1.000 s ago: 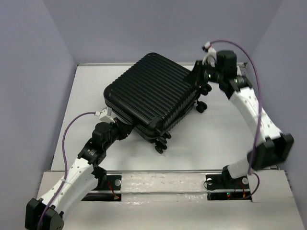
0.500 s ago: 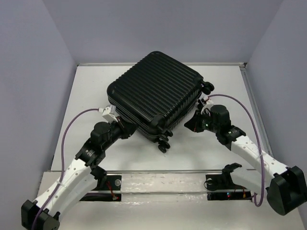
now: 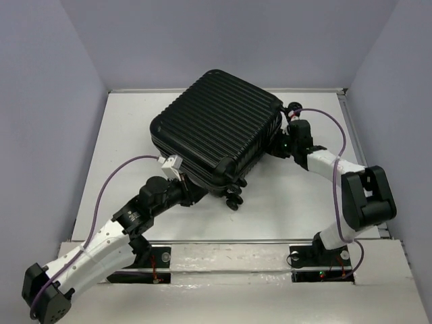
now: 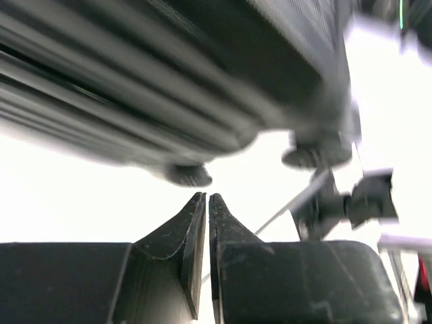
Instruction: Pack the luggage
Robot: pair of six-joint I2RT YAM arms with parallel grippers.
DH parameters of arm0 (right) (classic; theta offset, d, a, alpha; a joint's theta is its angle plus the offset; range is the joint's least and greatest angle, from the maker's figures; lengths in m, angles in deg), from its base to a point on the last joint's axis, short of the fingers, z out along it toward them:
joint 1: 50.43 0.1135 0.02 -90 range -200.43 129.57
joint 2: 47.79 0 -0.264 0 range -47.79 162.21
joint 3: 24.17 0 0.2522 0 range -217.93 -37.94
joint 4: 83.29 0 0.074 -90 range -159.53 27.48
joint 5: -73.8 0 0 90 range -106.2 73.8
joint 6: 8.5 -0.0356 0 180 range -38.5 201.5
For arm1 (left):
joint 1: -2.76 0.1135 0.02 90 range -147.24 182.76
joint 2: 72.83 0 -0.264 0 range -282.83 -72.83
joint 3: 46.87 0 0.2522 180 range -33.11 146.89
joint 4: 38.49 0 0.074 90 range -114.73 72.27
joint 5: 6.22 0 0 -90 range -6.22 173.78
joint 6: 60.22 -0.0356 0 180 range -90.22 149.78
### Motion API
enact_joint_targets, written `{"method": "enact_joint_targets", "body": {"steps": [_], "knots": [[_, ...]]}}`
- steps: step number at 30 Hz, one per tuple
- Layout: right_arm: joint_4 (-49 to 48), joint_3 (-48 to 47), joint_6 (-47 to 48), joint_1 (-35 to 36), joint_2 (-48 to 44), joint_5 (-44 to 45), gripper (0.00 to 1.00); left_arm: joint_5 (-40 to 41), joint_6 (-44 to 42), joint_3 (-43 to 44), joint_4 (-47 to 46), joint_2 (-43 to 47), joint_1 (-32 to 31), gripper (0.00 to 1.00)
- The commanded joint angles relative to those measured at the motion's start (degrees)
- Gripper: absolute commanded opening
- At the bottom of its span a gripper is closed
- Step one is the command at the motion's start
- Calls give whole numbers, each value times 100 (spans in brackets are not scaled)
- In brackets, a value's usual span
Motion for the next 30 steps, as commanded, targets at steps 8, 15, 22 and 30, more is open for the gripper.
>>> {"method": "enact_joint_targets", "body": {"steps": [8, 15, 22, 30], "knots": [[-636, -2669, 700, -417, 832, -1606, 29, 254, -37, 682, -1049, -1137, -1810, 50], [-2276, 845, 463, -75, -787, -2240, 43, 728, -142, 1420, -1296, -1875, -1820, 72], [-4235, 1718, 463, 391, -332, -2661, 51, 1563, -37, 2168, -1068, -2447, -1785, 87], [-6083, 1657, 287, 391, 671, -3215, 59, 1599, 122, 2265, -1199, -2825, -1697, 89]]}}
